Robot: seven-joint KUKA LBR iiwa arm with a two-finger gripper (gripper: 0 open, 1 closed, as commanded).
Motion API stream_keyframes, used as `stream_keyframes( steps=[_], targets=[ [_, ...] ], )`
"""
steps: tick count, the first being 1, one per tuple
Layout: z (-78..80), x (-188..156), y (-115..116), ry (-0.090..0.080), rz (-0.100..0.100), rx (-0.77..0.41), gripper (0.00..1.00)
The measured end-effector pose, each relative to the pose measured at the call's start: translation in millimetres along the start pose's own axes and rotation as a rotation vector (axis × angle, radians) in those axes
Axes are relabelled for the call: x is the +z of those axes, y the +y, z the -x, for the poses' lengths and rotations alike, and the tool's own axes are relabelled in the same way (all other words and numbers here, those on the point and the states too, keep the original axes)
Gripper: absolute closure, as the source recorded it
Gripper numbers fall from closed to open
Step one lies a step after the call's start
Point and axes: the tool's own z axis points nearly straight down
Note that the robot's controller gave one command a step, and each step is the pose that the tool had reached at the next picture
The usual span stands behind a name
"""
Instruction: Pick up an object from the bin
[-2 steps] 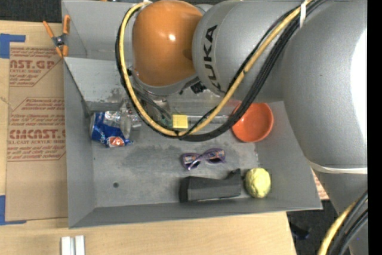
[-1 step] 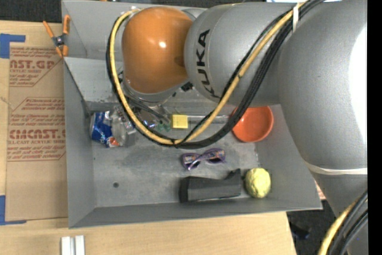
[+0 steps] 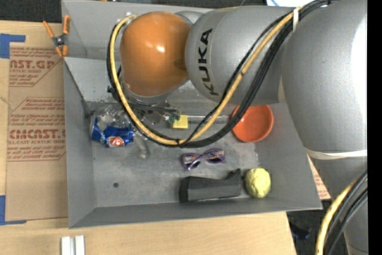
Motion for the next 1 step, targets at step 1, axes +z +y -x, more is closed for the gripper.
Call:
stream_keyframes(
  steps=[1],
  targets=[
    [0.3,1.7,-0.4,0.0,0.001,0.0,0.0]
  ],
)
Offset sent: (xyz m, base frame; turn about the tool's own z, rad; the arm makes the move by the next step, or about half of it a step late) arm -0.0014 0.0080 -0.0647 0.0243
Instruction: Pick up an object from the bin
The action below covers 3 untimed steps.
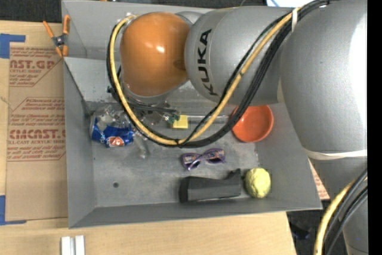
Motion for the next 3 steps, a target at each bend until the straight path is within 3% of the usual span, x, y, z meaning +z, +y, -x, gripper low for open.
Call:
stream_keyframes(
  steps=[1,2,3],
  targets=[
    [5.5,66,8,-0.002,0.001,0.026,0.0],
    [16.0,65,10,-0.009,-0.001,0.073,0.0],
    [7.0,47,1,0.002,0.006,0.047,0.0]
  ],
)
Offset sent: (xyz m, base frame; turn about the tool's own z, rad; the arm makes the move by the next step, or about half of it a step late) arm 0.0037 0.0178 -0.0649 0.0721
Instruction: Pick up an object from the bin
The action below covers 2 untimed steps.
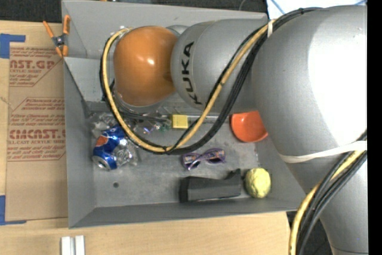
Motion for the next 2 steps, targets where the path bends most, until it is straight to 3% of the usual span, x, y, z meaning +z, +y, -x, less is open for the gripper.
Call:
stream_keyframes(
  steps=[1,2],
  targets=[
    [-6.2,-42,-10,-0.013,-0.009,-0.041,0.0],
    [-5.1,5,11,-0.015,-0.006,-0.019,1.0]
  ],
)
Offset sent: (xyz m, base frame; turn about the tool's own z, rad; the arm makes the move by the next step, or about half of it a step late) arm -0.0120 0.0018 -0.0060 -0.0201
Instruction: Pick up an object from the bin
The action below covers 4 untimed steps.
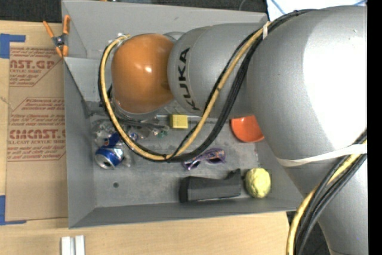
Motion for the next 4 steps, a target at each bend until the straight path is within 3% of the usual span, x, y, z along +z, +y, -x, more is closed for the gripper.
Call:
stream_keyframes(
  steps=[1,2,3,4],
  targets=[
    [0.4,0,0,-0.001,0.0,0.0,1.0],
    [28.6,18,-9,-0.018,-0.005,0.017,1.0],
    [13.5,3,-7,-0.014,-0.002,0.016,1.0],
    [18.9,4,-7,-0.023,-0.005,-0.009,1.0]
  ],
)
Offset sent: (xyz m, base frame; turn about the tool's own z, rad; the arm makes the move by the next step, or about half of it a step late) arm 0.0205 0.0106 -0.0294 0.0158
